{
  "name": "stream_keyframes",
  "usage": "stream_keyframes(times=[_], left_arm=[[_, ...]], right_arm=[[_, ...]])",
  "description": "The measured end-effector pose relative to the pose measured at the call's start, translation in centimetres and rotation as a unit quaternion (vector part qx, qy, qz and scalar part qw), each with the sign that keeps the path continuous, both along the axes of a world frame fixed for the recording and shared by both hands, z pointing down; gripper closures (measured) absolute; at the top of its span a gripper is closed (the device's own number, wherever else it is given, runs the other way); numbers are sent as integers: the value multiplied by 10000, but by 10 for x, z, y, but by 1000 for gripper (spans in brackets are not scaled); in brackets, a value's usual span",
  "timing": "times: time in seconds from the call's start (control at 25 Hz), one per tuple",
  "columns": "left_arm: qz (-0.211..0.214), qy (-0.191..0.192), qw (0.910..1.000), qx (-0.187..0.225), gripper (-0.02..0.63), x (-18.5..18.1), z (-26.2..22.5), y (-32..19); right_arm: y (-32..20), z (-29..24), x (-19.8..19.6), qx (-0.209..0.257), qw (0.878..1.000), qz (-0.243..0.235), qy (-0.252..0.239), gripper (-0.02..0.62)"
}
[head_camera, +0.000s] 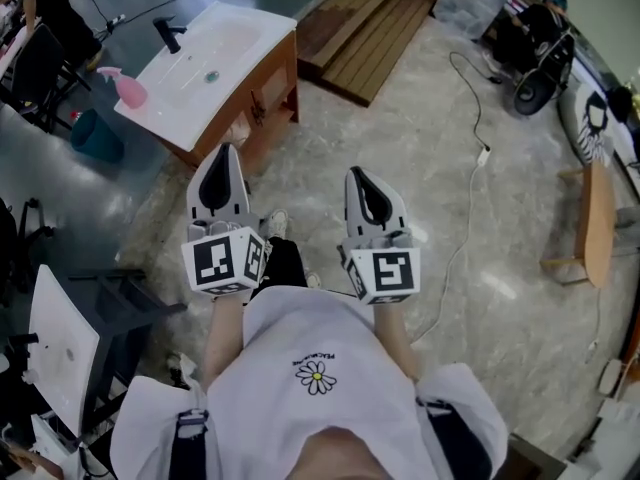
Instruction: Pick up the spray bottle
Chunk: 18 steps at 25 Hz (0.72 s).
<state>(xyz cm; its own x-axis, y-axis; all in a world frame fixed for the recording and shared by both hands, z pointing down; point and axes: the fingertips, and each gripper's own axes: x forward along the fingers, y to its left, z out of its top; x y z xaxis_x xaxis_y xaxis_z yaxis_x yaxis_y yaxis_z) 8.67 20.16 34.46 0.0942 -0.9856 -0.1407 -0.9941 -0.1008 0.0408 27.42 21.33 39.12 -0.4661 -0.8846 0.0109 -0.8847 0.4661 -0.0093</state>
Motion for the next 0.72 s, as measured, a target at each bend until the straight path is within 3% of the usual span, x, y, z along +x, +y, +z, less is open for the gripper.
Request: stream_keyframes(times=[0.44, 0.72], left_arm=[[185, -335, 9989, 269, 586, 5, -15, -65], [203, -474, 9987, 52, 586, -2, -4, -107]], right_arm=[[-53, -6, 12, 85, 9995, 276, -153, 566], [-94, 4, 12, -179, 9982, 364, -446, 565]])
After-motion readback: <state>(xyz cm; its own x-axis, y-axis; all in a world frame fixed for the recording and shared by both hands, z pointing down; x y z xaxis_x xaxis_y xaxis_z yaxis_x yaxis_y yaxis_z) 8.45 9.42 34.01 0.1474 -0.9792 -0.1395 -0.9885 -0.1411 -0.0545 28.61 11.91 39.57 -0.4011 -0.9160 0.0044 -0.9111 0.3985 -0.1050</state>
